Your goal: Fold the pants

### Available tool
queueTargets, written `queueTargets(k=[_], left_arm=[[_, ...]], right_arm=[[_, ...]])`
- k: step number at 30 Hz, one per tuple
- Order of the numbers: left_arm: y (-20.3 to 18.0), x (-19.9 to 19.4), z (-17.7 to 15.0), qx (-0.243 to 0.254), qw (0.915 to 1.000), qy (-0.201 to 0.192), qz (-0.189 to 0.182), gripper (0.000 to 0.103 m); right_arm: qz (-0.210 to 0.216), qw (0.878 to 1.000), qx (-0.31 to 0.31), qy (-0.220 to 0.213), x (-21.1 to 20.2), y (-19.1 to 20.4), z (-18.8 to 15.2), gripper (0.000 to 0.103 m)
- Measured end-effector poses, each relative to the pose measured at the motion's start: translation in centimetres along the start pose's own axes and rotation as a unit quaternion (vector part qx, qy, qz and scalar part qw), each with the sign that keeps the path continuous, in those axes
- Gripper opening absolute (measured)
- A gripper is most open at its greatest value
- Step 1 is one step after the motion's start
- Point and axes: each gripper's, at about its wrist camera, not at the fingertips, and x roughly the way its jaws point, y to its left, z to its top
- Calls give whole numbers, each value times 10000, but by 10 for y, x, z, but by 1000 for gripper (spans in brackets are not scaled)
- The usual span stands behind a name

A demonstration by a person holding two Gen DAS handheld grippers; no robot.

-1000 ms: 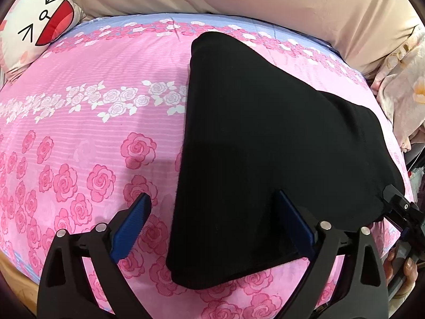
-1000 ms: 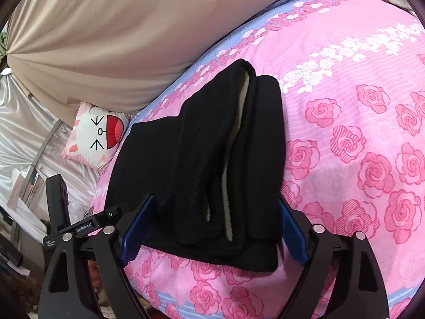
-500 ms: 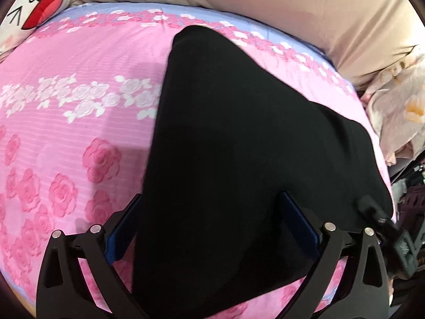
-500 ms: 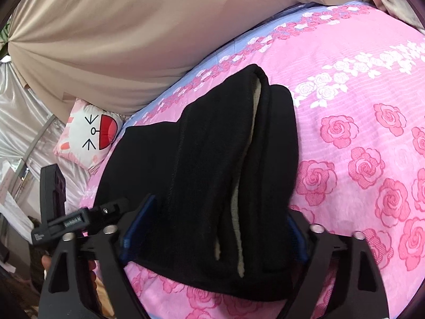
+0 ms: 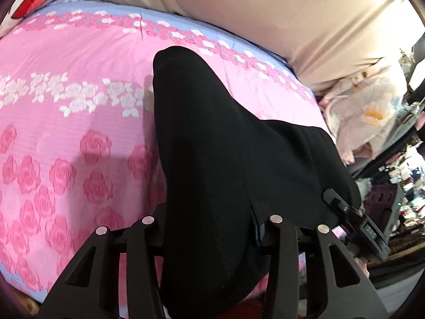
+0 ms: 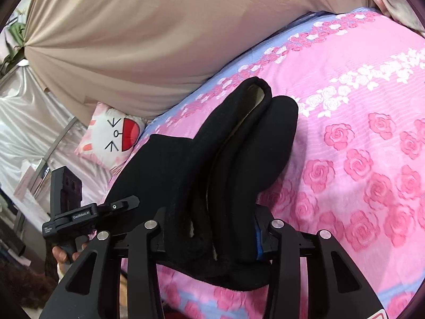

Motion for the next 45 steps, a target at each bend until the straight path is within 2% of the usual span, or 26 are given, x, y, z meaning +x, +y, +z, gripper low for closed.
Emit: queueTargets(k=[3, 6, 8, 10, 11, 12, 13, 14, 15, 18, 21, 26, 28, 30, 32, 33, 34, 35, 37, 38, 39, 40, 41, 43, 44, 45], left_arm=[[7, 9, -5, -52, 9997, 152, 173, 50], [13, 12, -9, -197, 9992, 185, 309, 58], [11, 5, -6, -228, 9991, 52, 361, 57], [7, -10, -3, -90, 9975, -331, 623, 60], [4, -17, -1, 1, 9957, -523, 768, 62], [-5, -26, 1, 170, 9921, -785, 961, 63], [-11, -29, 2, 301, 9904, -883, 1022, 71], [-19, -31, 3, 478, 9890, -936, 1044, 80], [-31, -31, 2, 695, 9882, -951, 982, 83], [-60, -20, -1, 1166, 9890, -715, 572, 91], [-94, 1, -12, 1735, 9841, -370, 8, 95], [-129, 55, -28, 2354, 9717, 130, 114, 96], [-134, 74, -32, 2412, 9698, 335, 145, 95], [-135, 82, -36, 2515, 9664, 288, 442, 88], [-134, 79, -34, 2570, 9646, 120, 574, 68], [-129, 76, -30, 2456, 9679, 97, 519, 63], [-122, 75, -26, 2337, 9712, 91, 464, 49], [-113, 74, -20, 2186, 9745, 56, 513, 28], [-97, 75, -10, 1965, 9793, 97, 467, 18], [-89, 70, -7, 1784, 9836, 143, 221, 21], [-86, 68, -5, 1712, 9851, 143, 113, 25], [-84, 61, -6, 1722, 9850, 139, 17, 44], [-87, 58, -7, 1841, 9829, 73, 47, 73], [-97, 43, -15, 2206, 9747, -337, 148, 98], [-103, 36, -21, 2409, 9690, -531, 110, 98], [-110, 31, -26, 2636, 9624, -646, 81, 98]], right_arm=[[-377, 9989, 206, 163, 1, -15, -7, 58], [-369, 9982, 461, -69, -9, -28, -5, 59], [-534, 9979, 234, -286, -18, -21, 1, 59], [-630, 9962, -306, -514, -23, -6, 13, 59], [-622, 9960, -422, -490, -21, -4, 18, 53], [-599, 9968, -464, -262, -12, -2, 23, 40], [-578, 9972, -462, -59, -3, -1, 25, 31], [-509, 9972, -538, 73, 7, 5, 25, 27], [-492, 9967, -648, 39, 8, 12, 23, 27], [82, 9944, -1050, -54, 9, 49, 21, 25], [257, 9918, -1247, 74, 19, 60, 25, 25], [880, 9948, -299, 409, 27, 10, 34, 26], [803, 9959, -240, 338, 18, 2, 36, 26], [717, 9969, -295, 139, 0, -5, 36, 26], [525, 9980, -336, 77, -15, -17, 36, 26], [436, 9985, -340, 64, -19, -21, 36, 26], [341, 9989, -314, 36, -22, -27, 35, 26], [272, 9993, -247, 15, -25, -33, 35, 27], [387, 9992, 60, 9, -25, -44, 35, 37], [480, 9987, 162, 46, -25, -48, 33, 55], [611, 9979, 178, 106, -22, -46, 31, 63], [714, 9972, 150, 166, -19, -41, 28, 65], [853, 9959, 119, 263, -15, -37, 26, 66], [826, 9952, -46, 529, -1, -26, 23, 73], [614, 9963, -167, 578, 4, -21, 22, 74], [339, 9968, -365, 624, 11, -16, 21, 68]])
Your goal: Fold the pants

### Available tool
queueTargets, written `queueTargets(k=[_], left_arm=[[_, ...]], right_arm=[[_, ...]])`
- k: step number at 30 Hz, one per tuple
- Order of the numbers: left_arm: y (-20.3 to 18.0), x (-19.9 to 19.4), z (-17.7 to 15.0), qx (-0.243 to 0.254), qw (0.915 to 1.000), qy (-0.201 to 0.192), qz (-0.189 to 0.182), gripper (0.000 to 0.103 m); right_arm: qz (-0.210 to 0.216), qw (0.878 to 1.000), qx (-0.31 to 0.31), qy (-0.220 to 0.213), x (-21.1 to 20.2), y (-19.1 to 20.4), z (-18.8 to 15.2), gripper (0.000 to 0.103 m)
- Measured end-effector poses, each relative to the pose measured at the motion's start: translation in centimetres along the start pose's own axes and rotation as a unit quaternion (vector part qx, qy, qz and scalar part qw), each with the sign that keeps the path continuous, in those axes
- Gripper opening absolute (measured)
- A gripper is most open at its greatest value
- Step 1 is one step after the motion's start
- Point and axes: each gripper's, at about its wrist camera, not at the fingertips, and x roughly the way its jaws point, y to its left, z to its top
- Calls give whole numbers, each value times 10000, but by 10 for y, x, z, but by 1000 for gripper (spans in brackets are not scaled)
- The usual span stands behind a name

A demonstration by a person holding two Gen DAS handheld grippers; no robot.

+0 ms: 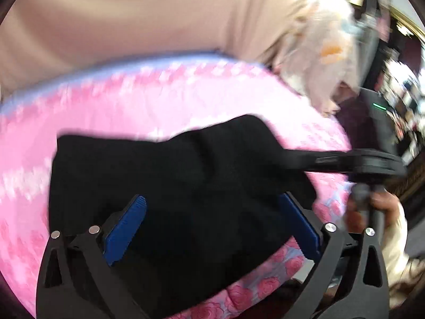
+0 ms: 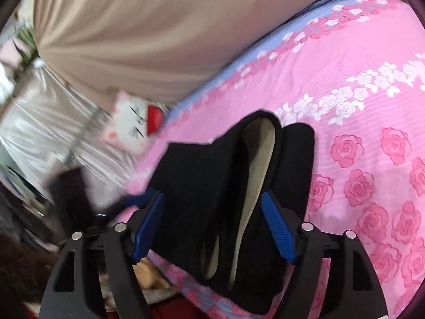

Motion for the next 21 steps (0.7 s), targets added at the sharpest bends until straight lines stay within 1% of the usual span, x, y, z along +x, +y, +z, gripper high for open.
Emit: queueTargets(k=[1, 2, 3, 4, 5, 7, 8, 9, 10, 11, 13, 14, 15, 16, 17, 18, 19, 20, 21], left_arm=[[-12, -4, -1, 317, 9995, -66, 7, 98], [-18, -5, -3, 477, 9988, -83, 58, 98], [-25, -5, -5, 642, 9978, -101, 147, 98], [-32, -5, -7, 816, 9964, -122, 204, 98], [-38, -4, -10, 978, 9948, -147, 227, 98], [-46, -2, -14, 1176, 9926, -174, 259, 98], [-50, -1, -16, 1246, 9915, -176, 318, 98], [-54, 0, -15, 1297, 9905, -243, 395, 98], [-55, -3, -17, 1300, 9896, -338, 507, 98], [-58, -7, -15, 1300, 9869, -548, 783, 98], [-55, -11, -8, 1308, 9826, -769, 1067, 98], [-48, -13, -4, 1229, 9824, -813, 1148, 90], [-39, -15, 0, 1083, 9838, -829, 1168, 78], [-24, -18, 6, 848, 9860, -798, 1191, 50], [-7, -18, 11, 566, 9907, -640, 1063, 39], [6, -16, 15, 326, 9947, -465, 855, 37], [23, -13, 16, 6, 9975, -266, 647, 35], [31, -11, 15, -85, 9975, -238, 667, 35], [32, -10, 13, -19, 9966, -268, 784, 34]], right_arm=[[-50, 9999, -89, 81, 5, 4, 1, 54], [277, 9992, -25, 293, 12, 9, 6, 13], [382, 9987, -84, 316, 14, 16, 9, 11], [302, 9983, -369, 321, 13, 32, 14, 11], [308, 9971, -592, 353, 13, 47, 20, 11], [677, 9929, -882, 431, 13, 81, 40, 11], [752, 9908, -1024, 459, 13, 93, 46, 11], [883, 9872, -1212, 550, 17, 113, 56, 11], [989, 9842, -1312, 654, 20, 126, 61, 11], [1137, 9794, -1453, 819, 27, 146, 68, 11], [1420, 9704, -1625, 1083, 38, 174, 76, 11], [1636, 9627, -1756, 1251, 43, 190, 82, 9], [1644, 9605, -1842, 1284, 43, 198, 85, 13], [1534, 9596, -2004, 1244, 42, 207, 89, 15], [1362, 9607, -2143, 1125, 39, 210, 94, 15], [1258, 9634, -2126, 1039, 35, 208, 97, 19], [1143, 9677, -2036, 950, 29, 199, 101, 25], [1009, 9725, -1934, 819, 23, 189, 104, 45], [827, 9781, -1814, 602, 12, 172, 106, 58]])
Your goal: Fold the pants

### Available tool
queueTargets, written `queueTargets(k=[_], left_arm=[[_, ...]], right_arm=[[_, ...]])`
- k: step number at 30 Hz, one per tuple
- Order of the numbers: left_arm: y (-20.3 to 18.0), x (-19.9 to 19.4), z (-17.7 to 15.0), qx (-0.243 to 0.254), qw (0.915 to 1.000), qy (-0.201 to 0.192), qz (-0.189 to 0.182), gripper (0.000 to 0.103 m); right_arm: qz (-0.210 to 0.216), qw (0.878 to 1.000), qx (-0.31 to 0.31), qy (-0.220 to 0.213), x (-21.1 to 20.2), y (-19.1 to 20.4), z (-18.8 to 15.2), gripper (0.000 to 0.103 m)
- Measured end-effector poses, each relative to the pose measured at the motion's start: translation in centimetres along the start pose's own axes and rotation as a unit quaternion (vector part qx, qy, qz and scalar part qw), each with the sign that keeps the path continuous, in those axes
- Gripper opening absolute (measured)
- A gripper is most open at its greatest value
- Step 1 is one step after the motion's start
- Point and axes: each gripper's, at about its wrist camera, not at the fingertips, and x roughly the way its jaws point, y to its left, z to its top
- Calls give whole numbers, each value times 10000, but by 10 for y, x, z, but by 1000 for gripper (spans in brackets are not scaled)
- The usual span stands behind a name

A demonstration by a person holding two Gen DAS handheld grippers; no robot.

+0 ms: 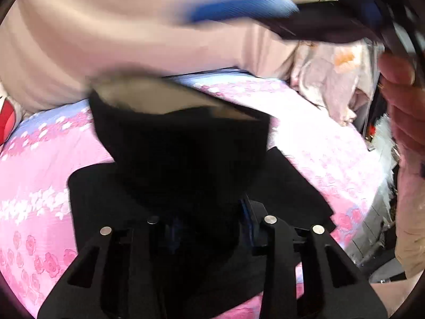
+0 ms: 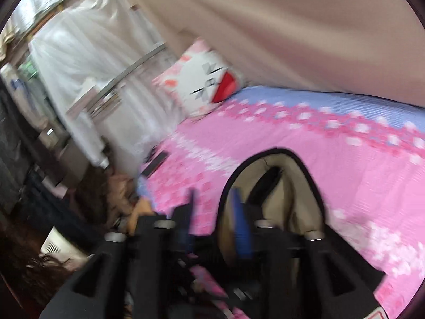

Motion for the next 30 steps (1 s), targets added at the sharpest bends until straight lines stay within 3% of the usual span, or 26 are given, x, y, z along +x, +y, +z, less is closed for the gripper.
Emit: queueTargets(k=[2, 5, 8, 10, 11, 12, 14, 16, 18, 21, 25, 26, 27, 28, 29, 30], left_arm=[[-5, 1, -5, 108, 9999, -20, -37, 24], [-18, 1, -4, 194, 9991, -25, -378, 14], [-38, 1, 3, 562, 9974, -208, -399, 10], [-51, -3, 7, 735, 9949, -201, -659, 10], [-56, -4, 4, 866, 9926, -115, -844, 14], [-59, -4, -1, 986, 9897, 62, -1041, 20], [-53, -8, -11, 911, 9859, 286, -1376, 58], [-37, -23, -16, 637, 9895, 149, -1285, 87], [-14, -46, -16, 341, 9938, -213, -1035, 90], [11, -65, -17, -15, 9979, -412, -496, 94], [54, -70, -23, -716, 9965, -353, 240, 95], [66, -70, -25, -919, 9948, -285, 348, 95], [80, -67, -28, -1188, 9916, -188, 469, 95], [91, -66, -30, -1352, 9892, -130, 557, 95], [102, -63, -30, -1541, 9858, -75, 669, 95], [110, -61, -30, -1690, 9827, -26, 760, 95]], right_arm=[[-495, 9980, 293, -245, -25, -29, -16, 59], [-787, 9919, 888, -451, -57, -70, -44, 60], [-1071, 9836, 1337, -572, -79, -99, -68, 63], [-1081, 9801, 1535, -639, -86, -108, -82, 63], [-1060, 9790, 1602, -677, -88, -113, -89, 68], [-1008, 9782, 1675, -705, -88, -119, -100, 82], [-788, 9763, 1932, -567, -75, -132, -119, 87], [-472, 9742, 2165, -433, -59, -138, -130, 87], [-203, 9737, 2252, -289, -40, -143, -135, 87], [27, 9748, 2232, 45, -2, -143, -131, 87], [-378, 9799, 1936, 291, 34, -141, -124, 87], [-497, 9821, 1807, 209, 38, -138, -122, 79], [-752, 9836, 1624, 247, 43, -133, -120, 45], [-568, 9836, 1686, 292, 48, -133, -119, 33], [-390, 9832, 1771, 205, 48, -130, -116, 32], [-403, 9862, 1602, 150, 43, -117, -108, 22]])
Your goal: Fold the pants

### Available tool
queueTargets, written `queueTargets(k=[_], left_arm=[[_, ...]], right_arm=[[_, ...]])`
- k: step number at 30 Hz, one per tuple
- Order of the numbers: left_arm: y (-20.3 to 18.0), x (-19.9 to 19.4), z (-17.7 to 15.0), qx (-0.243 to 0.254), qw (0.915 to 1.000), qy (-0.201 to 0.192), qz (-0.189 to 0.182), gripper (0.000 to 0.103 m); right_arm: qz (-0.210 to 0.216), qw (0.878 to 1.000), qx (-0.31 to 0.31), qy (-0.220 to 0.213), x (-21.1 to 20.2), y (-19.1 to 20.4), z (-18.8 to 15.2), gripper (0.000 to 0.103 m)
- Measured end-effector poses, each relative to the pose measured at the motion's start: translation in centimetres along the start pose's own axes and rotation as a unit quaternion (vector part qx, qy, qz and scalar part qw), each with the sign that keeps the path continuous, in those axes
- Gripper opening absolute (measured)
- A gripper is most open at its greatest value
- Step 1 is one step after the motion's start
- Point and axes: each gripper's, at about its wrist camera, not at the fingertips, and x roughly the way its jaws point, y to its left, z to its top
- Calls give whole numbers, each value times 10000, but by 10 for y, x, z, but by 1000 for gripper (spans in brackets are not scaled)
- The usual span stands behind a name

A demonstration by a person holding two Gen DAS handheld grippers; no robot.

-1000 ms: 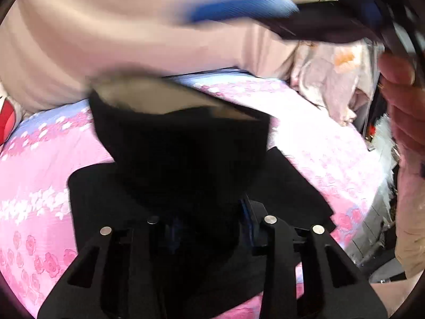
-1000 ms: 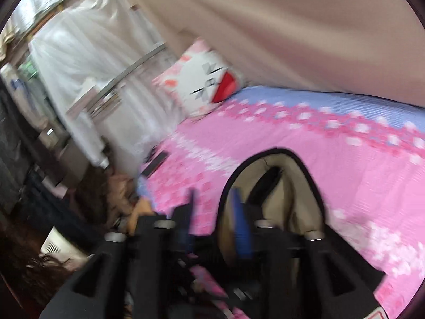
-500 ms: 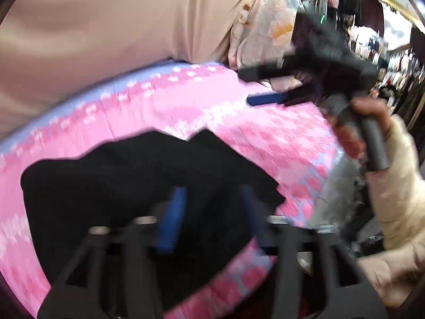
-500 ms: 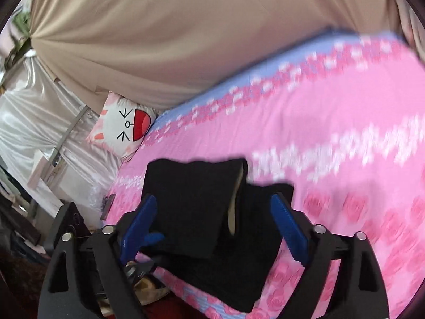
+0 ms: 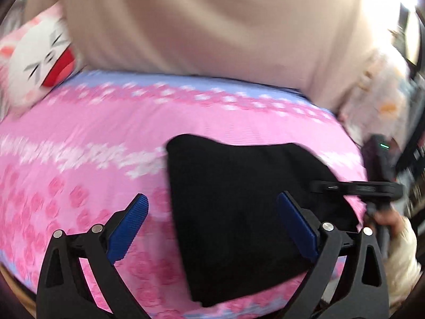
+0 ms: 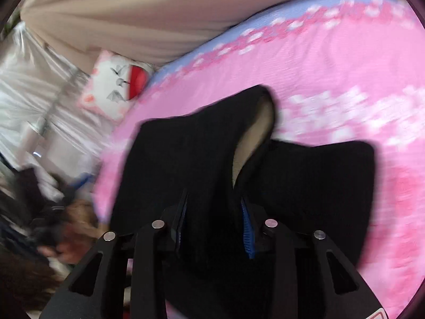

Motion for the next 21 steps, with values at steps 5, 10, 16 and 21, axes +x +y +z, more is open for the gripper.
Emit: queueTargets(k=[5, 10, 16, 21], left_arm=[[27, -19, 10, -542, 9972, 41, -514, 97], [22, -19, -11, -448, 9930, 291, -1050, 98], [7, 15, -21, -445, 9899, 748, -1116, 98], [-18, 28, -20, -111, 9941, 788, -744, 98]], right_arm=[[-108, 9893, -1003, -1052, -109, 92, 9, 18], [-1907, 9759, -346, -1007, -135, 37, -40, 28], [-1625, 9727, 1089, -1244, -130, -34, -83, 37], [-1718, 9704, 834, -1478, -137, -31, -81, 75]])
